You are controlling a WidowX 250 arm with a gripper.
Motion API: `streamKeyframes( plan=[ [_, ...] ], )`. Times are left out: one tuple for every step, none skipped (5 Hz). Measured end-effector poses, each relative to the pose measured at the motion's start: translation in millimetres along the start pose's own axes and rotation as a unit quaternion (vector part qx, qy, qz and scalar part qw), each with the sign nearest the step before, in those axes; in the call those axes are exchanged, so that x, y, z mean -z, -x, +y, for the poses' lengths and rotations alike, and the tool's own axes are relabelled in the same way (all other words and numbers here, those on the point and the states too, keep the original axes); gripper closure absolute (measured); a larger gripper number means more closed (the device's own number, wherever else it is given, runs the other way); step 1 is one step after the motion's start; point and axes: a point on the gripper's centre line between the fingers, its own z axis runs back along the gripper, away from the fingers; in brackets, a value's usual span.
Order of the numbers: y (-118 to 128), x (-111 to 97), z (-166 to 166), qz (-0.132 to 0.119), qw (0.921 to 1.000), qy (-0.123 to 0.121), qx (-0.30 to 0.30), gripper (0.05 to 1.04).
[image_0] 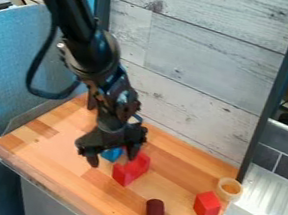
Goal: Move the red arch to the top
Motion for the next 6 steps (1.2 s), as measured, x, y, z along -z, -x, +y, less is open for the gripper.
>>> streamKeyframes(
  plan=[
    [5,11,-1,0.01,0.9994,-0.024,-0.023,0.083],
    [6,20,1,0.026,0.9969,-0.047,-0.058,0.083],
    [6,25,-1,0.04,0.9935,-0.059,-0.088,0.083],
    [1,28,-8,0.037,0.9924,-0.062,-0.1,0.083],
    [3,35,-15,0.04,0.9917,-0.063,-0.105,0.083],
    [6,39,-15,0.045,0.9906,-0.07,-0.108,0.14]
  ],
)
